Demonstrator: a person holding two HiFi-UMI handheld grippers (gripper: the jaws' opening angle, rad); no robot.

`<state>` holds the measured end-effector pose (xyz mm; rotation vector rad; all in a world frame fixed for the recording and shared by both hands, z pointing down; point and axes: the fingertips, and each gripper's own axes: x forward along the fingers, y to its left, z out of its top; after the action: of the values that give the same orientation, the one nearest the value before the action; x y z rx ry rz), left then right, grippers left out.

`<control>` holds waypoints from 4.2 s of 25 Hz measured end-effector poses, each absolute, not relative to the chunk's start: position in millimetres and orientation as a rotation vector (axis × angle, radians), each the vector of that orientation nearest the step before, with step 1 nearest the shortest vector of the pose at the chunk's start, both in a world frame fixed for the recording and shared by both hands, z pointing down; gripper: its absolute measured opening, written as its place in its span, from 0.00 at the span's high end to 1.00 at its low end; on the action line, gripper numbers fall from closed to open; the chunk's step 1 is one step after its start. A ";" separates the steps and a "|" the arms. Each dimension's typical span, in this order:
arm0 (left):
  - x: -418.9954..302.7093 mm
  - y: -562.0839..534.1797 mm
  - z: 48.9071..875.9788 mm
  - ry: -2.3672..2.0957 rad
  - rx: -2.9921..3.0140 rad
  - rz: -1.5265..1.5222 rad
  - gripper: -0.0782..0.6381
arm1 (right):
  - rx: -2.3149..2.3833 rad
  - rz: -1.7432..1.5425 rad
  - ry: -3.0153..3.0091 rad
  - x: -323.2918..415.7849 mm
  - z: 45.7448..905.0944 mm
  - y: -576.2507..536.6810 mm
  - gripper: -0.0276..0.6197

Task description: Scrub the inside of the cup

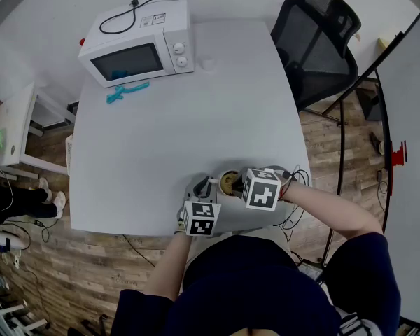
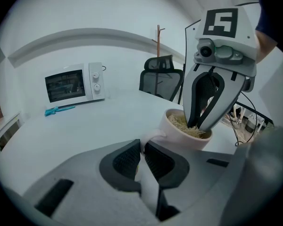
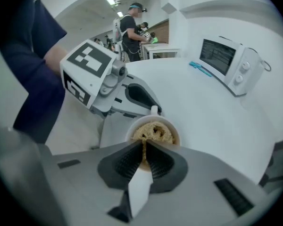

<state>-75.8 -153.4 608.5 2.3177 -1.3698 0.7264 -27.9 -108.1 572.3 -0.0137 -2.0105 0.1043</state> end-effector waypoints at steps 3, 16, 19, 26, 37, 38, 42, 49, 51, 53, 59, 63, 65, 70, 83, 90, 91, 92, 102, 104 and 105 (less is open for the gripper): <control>-75.9 -153.3 607.2 -1.370 2.322 0.729 0.84 | 0.075 0.260 -2.024 -27.2 572.7 -111.3 0.89; -74.2 -151.5 606.1 -1.373 2.331 0.732 0.83 | 0.536 1.210 -1.932 -19.1 578.0 -125.7 0.89; -73.6 -151.6 604.6 -1.374 2.338 0.734 0.84 | 0.629 1.448 -1.873 -18.3 577.0 -128.4 0.89; -75.3 -150.6 605.6 -1.368 2.338 0.732 0.83 | 0.597 1.310 -1.911 -21.8 574.9 -125.1 0.89; -75.5 -148.6 605.5 -1.353 2.349 0.729 0.83 | 0.154 0.448 -2.140 -24.0 533.2 -120.7 0.74; -75.5 -148.2 605.7 -1.352 2.349 0.730 0.83 | 0.104 0.317 -2.126 -22.6 533.2 -120.0 0.73; -74.8 -146.9 605.7 -1.348 2.351 0.738 0.83 | -0.099 -0.119 -2.006 -15.5 544.8 -119.4 0.71; -73.1 -145.8 604.5 -1.340 2.362 0.757 0.83 | -0.269 -0.576 -1.885 -20.0 560.4 -124.1 0.71; -73.3 -145.6 604.2 -1.340 2.363 0.759 0.83 | -0.304 -0.677 -1.850 -22.7 563.3 -124.2 0.71; -73.5 -145.4 604.5 -1.341 2.359 0.761 0.83 | -0.334 -0.744 -1.825 -25.2 566.6 -123.0 0.71; -75.2 -143.9 605.8 -1.345 2.350 0.767 0.83 | -0.392 -0.812 -1.775 -27.8 573.9 -121.6 0.72; -75.1 -143.6 606.0 -1.350 2.349 0.776 0.83 | -0.419 -0.738 -1.781 -28.2 577.3 -120.9 0.73; -75.9 -143.7 606.5 -1.352 2.342 0.777 0.83 | -0.433 -0.697 -1.786 -29.4 578.0 -120.4 0.74; -77.7 -142.6 608.8 -1.359 2.316 0.776 0.83 | -0.446 -0.630 -1.807 -32.5 579.9 -117.7 0.84; -79.2 -144.6 610.3 -1.373 2.306 0.765 0.83 | -0.326 -0.367 -1.913 -35.4 576.6 -119.9 0.92; -77.6 -146.9 608.8 -1.375 2.315 0.765 0.83 | -0.102 0.022 -1.993 -34.0 571.8 -125.3 0.92; -77.4 -147.2 608.9 -1.374 2.316 0.765 0.83 | -0.064 0.104 -2.000 -32.7 572.4 -126.5 0.92; -77.1 -147.3 608.8 -1.374 2.316 0.765 0.83 | -0.021 0.191 -2.001 -29.8 574.1 -127.8 0.92; -72.6 -148.5 606.2 -1.366 2.342 0.770 0.83 | 0.068 0.288 -2.016 -22.3 570.3 -128.2 0.92; -71.7 -148.0 605.7 -1.362 2.350 0.773 0.83 | -0.011 0.077 -2.016 -25.5 566.5 -124.6 0.91; -71.7 -147.6 605.8 -1.361 2.351 0.774 0.83 | -0.040 -0.012 -2.009 -26.1 566.6 -122.9 0.91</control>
<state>-71.7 -147.6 605.8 2.3515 -1.3611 0.7745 -26.1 -122.9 566.6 -0.0403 -2.0088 -0.0116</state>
